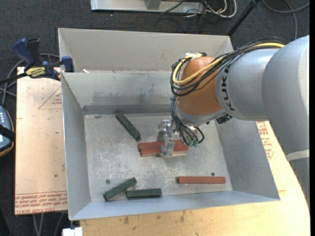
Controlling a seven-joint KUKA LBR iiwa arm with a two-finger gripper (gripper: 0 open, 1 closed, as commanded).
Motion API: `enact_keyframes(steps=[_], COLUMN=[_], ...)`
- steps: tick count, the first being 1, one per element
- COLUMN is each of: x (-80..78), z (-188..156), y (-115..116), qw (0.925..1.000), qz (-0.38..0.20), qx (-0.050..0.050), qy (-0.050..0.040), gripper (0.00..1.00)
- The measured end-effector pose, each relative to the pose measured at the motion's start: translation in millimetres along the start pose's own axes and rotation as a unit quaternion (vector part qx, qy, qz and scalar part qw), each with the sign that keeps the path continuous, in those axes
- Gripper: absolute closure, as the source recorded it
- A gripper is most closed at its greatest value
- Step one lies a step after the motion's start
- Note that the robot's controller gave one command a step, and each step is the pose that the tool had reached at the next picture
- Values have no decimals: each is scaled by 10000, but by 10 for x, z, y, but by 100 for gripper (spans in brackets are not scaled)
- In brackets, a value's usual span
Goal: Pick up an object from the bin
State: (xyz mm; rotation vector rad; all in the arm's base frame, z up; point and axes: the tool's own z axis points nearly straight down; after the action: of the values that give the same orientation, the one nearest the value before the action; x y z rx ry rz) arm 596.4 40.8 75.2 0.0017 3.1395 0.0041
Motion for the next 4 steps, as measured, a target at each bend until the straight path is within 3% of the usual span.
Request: enact_keyframes(steps=[1,2,3,4], x=[213,149,170,811], z=[-16,-1135,-1088,-274], y=[-27,-40,-42,-594], qw=[9376,9160,9161,8914], qz=[-3476,-4012,-4009,-4531], qx=[11,23,1,-15], qy=[-95,-42,-1,59], gripper=[100,100,0,0])
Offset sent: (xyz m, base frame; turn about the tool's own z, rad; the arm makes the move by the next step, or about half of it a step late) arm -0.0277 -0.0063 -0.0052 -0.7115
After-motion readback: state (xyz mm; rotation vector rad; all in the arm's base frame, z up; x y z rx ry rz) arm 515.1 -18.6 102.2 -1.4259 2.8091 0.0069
